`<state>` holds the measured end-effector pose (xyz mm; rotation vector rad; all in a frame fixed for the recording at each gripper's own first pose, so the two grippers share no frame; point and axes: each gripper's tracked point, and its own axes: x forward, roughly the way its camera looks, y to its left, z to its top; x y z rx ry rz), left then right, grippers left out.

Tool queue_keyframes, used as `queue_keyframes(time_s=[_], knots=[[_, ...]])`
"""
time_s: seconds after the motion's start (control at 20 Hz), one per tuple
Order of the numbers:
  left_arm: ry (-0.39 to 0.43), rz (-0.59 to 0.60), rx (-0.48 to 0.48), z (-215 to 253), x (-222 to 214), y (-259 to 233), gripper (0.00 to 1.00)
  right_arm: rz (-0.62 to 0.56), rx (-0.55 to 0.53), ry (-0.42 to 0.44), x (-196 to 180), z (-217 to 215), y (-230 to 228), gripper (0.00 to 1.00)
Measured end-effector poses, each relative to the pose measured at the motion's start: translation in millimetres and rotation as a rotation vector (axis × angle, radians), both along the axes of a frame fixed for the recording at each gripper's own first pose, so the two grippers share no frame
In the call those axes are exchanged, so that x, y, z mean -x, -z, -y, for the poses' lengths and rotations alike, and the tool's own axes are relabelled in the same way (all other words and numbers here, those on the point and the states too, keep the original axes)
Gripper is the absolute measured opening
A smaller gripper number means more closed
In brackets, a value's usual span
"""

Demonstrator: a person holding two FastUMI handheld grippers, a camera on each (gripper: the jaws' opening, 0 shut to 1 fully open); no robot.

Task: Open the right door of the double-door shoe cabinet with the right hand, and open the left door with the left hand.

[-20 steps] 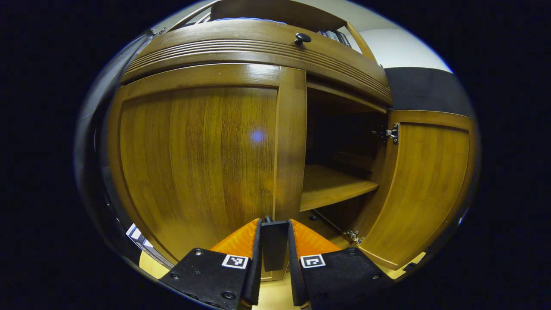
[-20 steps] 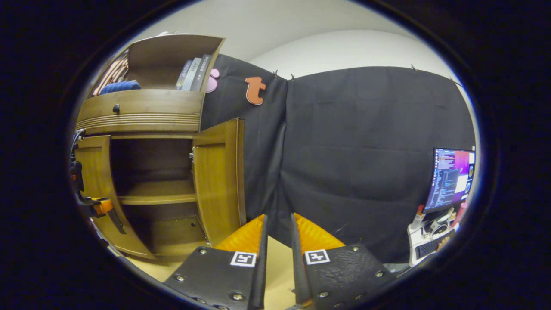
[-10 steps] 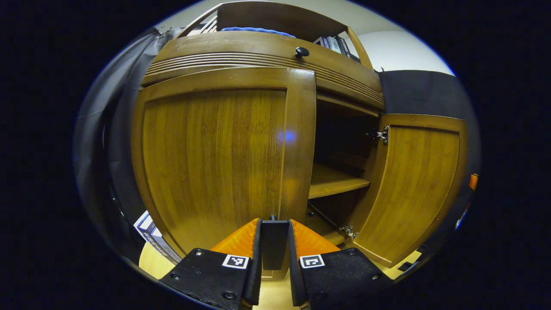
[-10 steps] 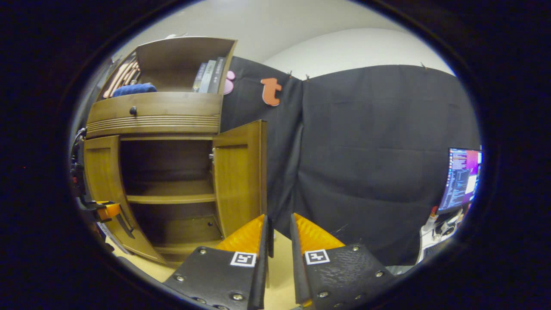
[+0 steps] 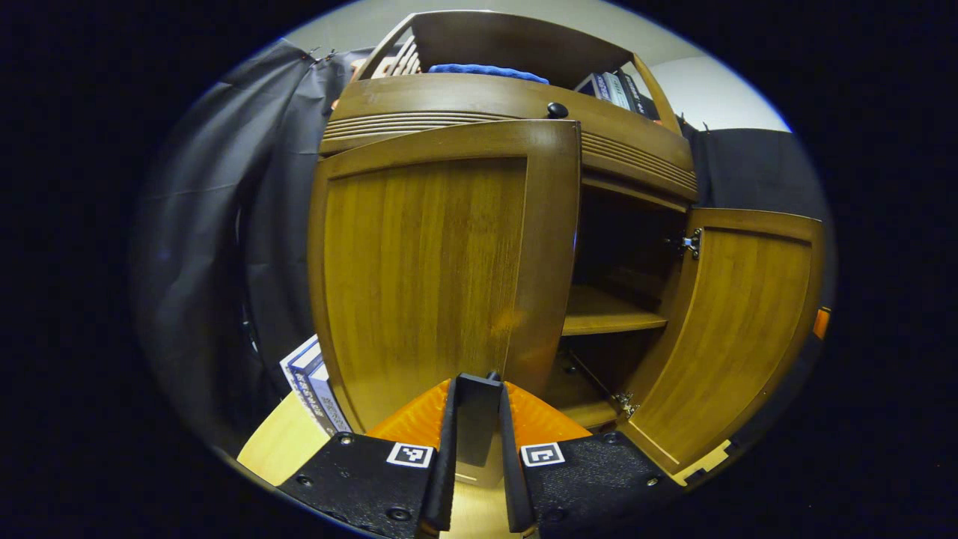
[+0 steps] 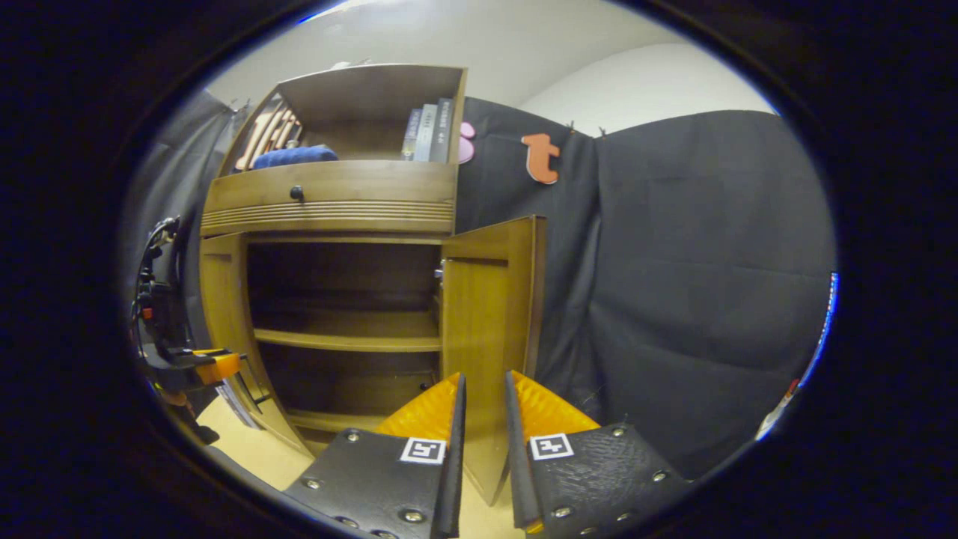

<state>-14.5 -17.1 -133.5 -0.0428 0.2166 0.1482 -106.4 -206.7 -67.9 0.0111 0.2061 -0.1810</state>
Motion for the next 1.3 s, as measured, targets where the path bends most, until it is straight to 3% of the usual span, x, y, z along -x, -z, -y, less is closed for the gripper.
queue_keyframes(time_s=[0.2, 0.65, 1.05, 1.3], knots=[[-0.058, -0.001, 0.033, -4, 14, 0, 0.21, 0.0, -0.008, -0.069, -2, -10, 2, 0.27], [-0.16, -0.003, -0.007, -23, 53, -5, 0.07, -0.005, -0.039, -0.155, -3, -24, 9, 0.27], [-0.246, -0.002, -0.02, -53, 84, -10, 0.0, -0.02, -0.064, -0.23, -10, -46, 15, 0.27], [-0.278, 0.002, -0.029, -77, 105, -14, 0.01, -0.027, -0.079, -0.271, -18, -61, 17, 0.27]])
